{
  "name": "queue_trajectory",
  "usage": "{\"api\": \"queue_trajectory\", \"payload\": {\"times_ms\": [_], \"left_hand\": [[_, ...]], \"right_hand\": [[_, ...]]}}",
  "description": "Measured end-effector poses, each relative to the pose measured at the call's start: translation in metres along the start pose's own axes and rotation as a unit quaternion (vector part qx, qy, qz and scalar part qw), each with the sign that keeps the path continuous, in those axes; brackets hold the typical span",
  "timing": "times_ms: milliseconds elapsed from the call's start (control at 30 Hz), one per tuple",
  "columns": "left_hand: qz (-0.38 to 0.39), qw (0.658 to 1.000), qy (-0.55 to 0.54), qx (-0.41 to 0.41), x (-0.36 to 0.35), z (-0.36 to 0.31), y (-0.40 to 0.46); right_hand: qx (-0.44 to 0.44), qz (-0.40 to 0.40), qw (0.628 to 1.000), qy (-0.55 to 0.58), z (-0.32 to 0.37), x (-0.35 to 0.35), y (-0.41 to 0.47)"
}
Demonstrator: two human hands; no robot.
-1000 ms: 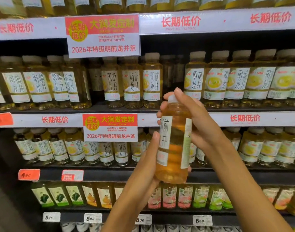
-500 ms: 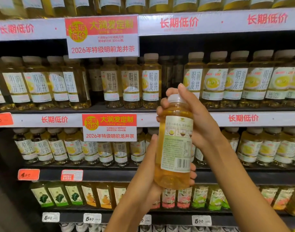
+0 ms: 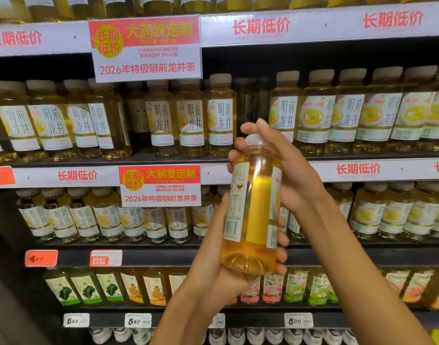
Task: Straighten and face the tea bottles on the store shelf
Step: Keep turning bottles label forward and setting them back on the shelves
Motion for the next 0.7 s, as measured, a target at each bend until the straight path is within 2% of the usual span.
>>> {"api": "queue_trajectory", "payload": {"times_ms": [67,133,233,300,367,433,533,600,700], "left_hand": [[-0.046,0.995,0.087,-0.031,0.005,-0.004,-0.001],[-0.122,0.968,0.201,-0.092,0.013,-0.013,-0.004],[-0.145,0.928,0.315,-0.134,0.009,-0.020,-0.005],[-0.145,0.933,0.299,-0.135,0.005,-0.017,-0.003],[-0.109,0.973,0.175,-0.101,0.001,-0.014,-0.001],[-0.030,0.999,0.016,-0.043,-0.006,-0.011,0.001],[0.030,0.997,-0.077,0.000,-0.008,-0.007,0.003],[0.033,0.998,-0.054,0.010,-0.007,-0.004,0.004],[-0.052,0.994,0.087,-0.034,0.006,-0.010,0.003]], "right_hand": [[0.018,-0.018,0.999,-0.029,0.003,0.000,-0.002],[0.042,-0.064,0.989,-0.125,0.009,0.001,-0.005],[0.058,-0.121,0.965,-0.225,0.014,0.001,-0.008],[0.037,-0.121,0.962,-0.241,0.014,0.001,-0.007],[0.021,-0.100,0.968,-0.230,0.014,0.002,-0.005],[0.022,-0.068,0.983,-0.169,0.013,0.002,-0.004],[0.007,-0.030,0.998,-0.050,0.007,-0.002,-0.002],[0.005,-0.030,0.999,-0.024,0.006,-0.002,0.000],[0.027,-0.053,0.993,-0.100,0.011,0.002,-0.003]]}}
Point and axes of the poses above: each hand's wrist, its own y-axis towards the middle knuckle, its own x-axis out of the back of the hand, z = x × y, the point moved 3 cm from there along y, towards the middle knuckle, and after that the axes turned 4 degrees about -y, right-handed, at the moved point
